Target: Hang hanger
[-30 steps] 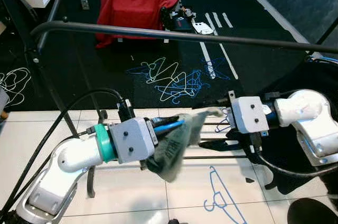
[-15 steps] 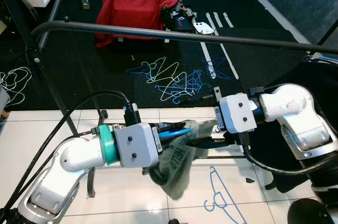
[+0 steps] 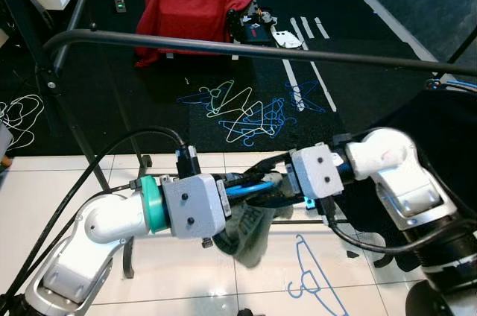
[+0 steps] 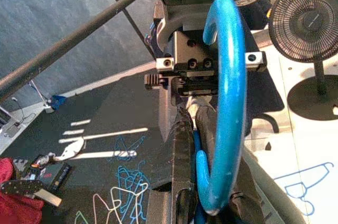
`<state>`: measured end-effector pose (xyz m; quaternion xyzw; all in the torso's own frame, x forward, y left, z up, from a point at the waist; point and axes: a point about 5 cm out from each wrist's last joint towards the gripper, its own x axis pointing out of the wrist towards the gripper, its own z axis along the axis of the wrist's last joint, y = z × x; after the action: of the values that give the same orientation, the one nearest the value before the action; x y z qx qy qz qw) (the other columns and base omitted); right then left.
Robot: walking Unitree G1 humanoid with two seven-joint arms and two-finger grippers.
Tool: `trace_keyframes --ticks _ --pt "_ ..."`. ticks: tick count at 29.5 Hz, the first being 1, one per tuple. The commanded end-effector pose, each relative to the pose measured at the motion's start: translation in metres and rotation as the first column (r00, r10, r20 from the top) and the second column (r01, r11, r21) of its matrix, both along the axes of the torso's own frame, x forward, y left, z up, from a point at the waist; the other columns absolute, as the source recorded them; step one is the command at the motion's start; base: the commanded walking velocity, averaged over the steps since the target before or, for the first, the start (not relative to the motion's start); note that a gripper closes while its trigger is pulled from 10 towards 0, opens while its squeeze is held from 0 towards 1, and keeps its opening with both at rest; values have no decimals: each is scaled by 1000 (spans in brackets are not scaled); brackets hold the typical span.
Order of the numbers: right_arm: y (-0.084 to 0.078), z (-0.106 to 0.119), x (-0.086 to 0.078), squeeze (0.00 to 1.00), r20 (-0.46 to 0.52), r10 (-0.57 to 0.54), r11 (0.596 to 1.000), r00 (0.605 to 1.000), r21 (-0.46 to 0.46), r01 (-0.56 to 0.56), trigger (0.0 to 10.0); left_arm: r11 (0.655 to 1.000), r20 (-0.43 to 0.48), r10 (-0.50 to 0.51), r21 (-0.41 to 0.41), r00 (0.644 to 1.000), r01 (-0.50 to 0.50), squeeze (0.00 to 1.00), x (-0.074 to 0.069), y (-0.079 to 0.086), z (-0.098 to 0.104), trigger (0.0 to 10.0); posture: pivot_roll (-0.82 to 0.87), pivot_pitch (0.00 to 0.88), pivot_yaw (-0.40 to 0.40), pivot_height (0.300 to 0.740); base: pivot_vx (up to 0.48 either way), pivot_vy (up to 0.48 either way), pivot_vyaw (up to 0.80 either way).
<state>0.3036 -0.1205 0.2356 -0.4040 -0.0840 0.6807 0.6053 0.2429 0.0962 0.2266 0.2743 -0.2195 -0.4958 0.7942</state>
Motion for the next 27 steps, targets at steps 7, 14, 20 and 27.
trace_keyframes --ticks 7,14,20,27 --pt "0 -12 4 0 -29 -13 999 999 -33 12 0 1000 29 -24 -16 999 25 0 -6 -3 7 10000 -27 93 0 740 0 0 0" --pt "2 -12 5 0 -48 -5 1000 999 -22 4 0 999 34 -30 -13 999 31 0 -7 -3 7 10000 -24 81 2 740 0 0 0" --pt "6 -10 4 0 -62 12 1000 998 4 -12 0 1000 29 -20 -8 999 20 0 -4 -3 5 10000 -25 81 3 740 0 0 0" --pt "7 -6 5 0 -93 -24 997 995 75 31 0 997 -49 55 -55 997 -58 1000 7 -2 0 10000 -33 87 11 740 0 0 0"
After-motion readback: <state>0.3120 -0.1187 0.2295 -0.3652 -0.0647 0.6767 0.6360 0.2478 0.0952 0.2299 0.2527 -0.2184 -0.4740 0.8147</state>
